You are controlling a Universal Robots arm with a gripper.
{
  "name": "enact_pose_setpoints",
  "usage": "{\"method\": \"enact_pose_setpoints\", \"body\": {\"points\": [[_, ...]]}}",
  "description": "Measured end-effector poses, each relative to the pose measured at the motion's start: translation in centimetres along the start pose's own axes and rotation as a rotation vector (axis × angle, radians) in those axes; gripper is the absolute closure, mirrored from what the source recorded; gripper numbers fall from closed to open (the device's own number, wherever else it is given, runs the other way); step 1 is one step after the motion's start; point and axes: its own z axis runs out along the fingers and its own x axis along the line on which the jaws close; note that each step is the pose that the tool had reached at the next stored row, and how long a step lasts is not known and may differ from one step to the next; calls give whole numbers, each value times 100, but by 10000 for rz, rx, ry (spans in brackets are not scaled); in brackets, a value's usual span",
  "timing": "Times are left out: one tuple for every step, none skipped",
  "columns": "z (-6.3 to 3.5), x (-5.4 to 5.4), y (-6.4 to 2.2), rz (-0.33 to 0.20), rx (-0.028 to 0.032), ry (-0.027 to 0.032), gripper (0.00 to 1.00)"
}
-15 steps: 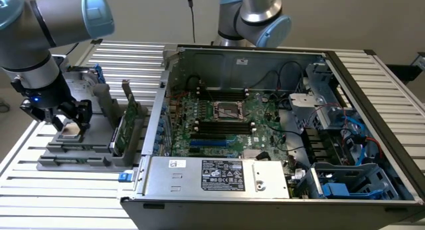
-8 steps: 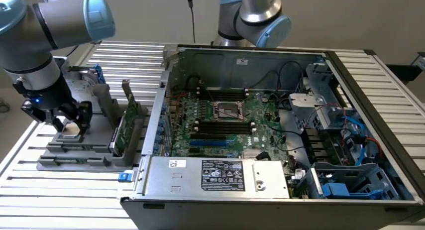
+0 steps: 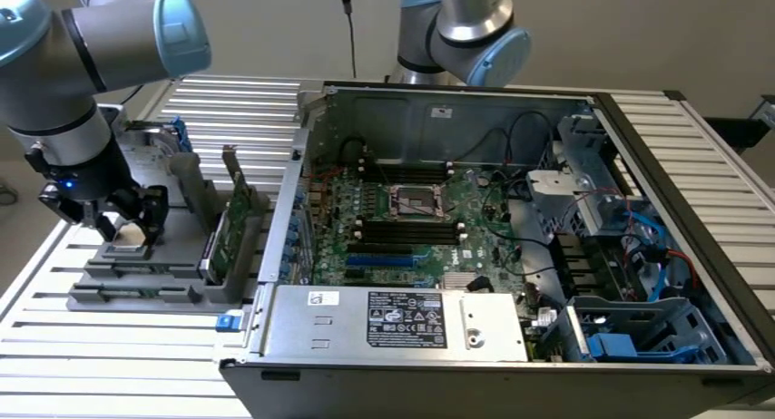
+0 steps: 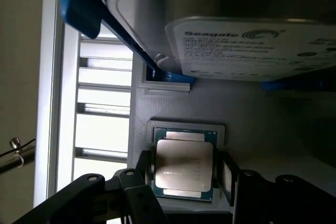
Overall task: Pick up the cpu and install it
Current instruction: 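Pick up the cpu and move it towards the insertion slot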
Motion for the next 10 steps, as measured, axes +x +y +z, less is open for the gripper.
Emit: {"method": "enact_pose_setpoints", "body": {"points": [[1,1,0,0,0,0,38],[2,2,0,0,-1,-1,38],[2,3,0,0,0,-1,38],[2,4,0,0,0,0,38],[2,4,0,0,1,0,38],[3,4,0,0,2,0,38],[4,5,0,0,2,1,38],[5,5,0,0,4,1,40],[5,6,-1,1,9,4,40],[5,6,-1,1,11,6,45]]}}
